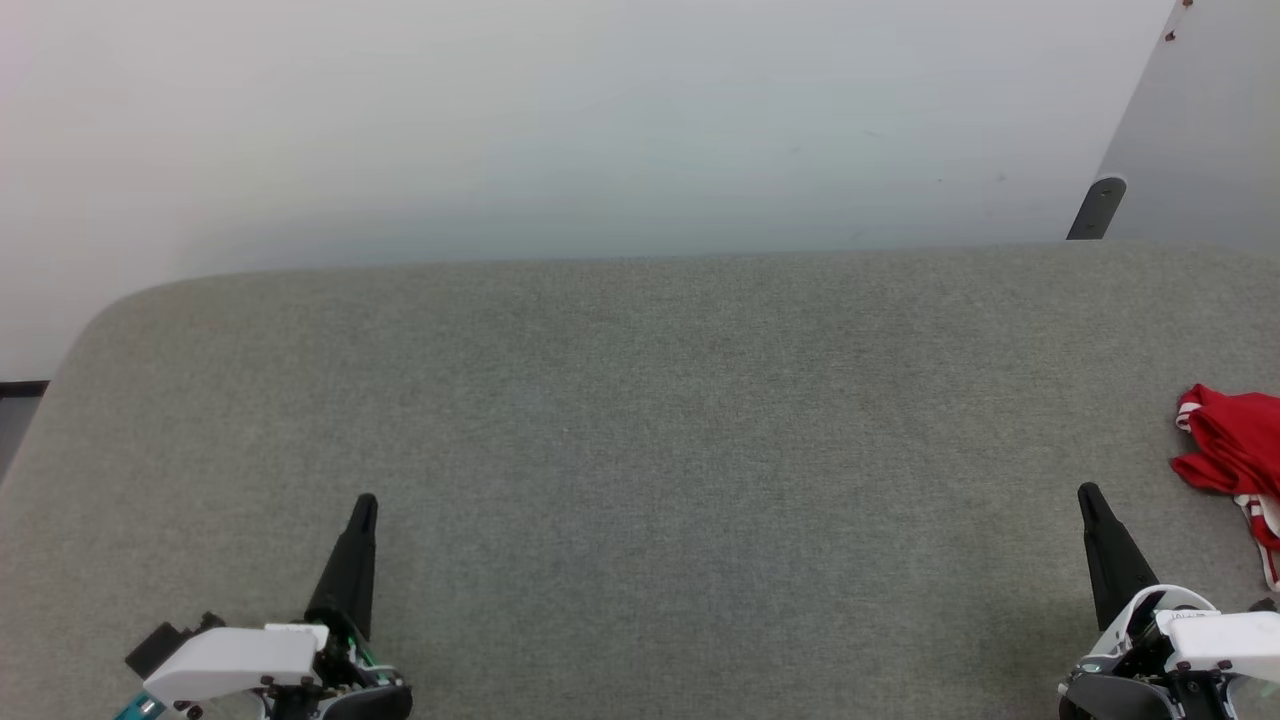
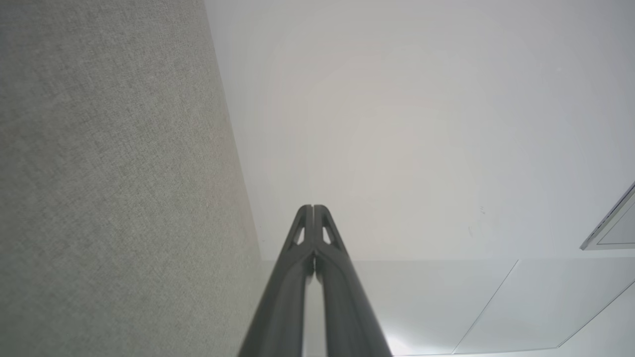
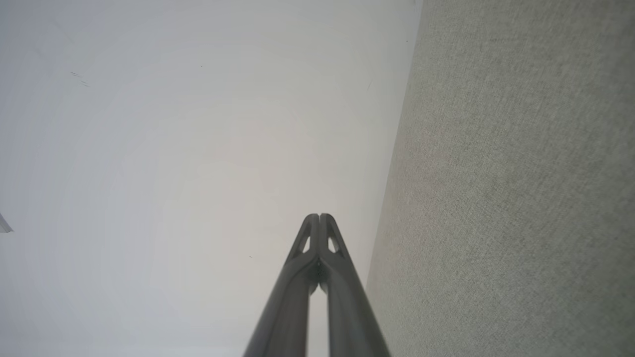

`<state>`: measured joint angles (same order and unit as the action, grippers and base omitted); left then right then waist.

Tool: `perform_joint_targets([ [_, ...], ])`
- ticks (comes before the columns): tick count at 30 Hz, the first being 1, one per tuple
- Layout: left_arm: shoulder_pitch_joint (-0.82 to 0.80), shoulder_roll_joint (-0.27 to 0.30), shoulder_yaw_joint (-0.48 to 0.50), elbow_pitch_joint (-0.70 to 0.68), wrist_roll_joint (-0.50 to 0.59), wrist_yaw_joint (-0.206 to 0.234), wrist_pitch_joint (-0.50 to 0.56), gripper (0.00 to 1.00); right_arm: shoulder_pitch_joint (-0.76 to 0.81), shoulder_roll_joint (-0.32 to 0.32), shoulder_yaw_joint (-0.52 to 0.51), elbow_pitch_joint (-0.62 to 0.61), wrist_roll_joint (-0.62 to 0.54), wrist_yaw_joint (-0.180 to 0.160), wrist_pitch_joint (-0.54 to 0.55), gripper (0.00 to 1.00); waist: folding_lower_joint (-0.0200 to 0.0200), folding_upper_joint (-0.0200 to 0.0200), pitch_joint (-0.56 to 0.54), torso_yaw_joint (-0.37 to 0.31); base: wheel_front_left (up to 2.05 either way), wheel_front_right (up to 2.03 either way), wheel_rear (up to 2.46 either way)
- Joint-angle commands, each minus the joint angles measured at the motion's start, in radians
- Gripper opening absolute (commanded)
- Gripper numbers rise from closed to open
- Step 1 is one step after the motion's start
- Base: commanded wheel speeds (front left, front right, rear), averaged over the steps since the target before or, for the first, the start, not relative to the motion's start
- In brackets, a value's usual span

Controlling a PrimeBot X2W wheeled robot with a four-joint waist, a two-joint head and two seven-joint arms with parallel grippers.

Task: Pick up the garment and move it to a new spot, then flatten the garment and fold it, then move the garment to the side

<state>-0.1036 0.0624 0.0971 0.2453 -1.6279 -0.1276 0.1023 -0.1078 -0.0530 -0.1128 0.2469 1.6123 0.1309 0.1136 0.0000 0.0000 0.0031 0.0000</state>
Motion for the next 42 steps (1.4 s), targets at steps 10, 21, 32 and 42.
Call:
perform_joint_targets([
  [10,-0.01,-0.003,0.004,0.002,0.006,-0.006,0.003,0.0,-0.004,0.004,-0.001,0.0,0.002,0.0,0.001,0.0,0.0,0.0,0.0,0.0,0.0,0.0,0.0],
  [21,-0.011,-0.004,0.006,0.002,0.008,-0.006,0.005,0.0,-0.004,0.004,-0.001,0.0,0.001,0.0,0.002,0.0,0.0,0.0,0.0,0.0,0.0,0.0,0.0],
  [32,-0.011,-0.005,0.008,0.002,0.009,-0.006,0.008,0.0,-0.004,0.004,-0.001,0.0,0.001,0.0,0.002,0.0,0.0,0.0,0.0,0.0,0.0,0.0,0.0],
  [42,-0.011,-0.006,0.01,0.002,0.009,-0.006,0.009,0.0,-0.004,0.004,-0.002,0.0,0.001,0.0,0.002,0.0,0.0,0.0,0.0,0.0,0.0,0.0,0.0],
])
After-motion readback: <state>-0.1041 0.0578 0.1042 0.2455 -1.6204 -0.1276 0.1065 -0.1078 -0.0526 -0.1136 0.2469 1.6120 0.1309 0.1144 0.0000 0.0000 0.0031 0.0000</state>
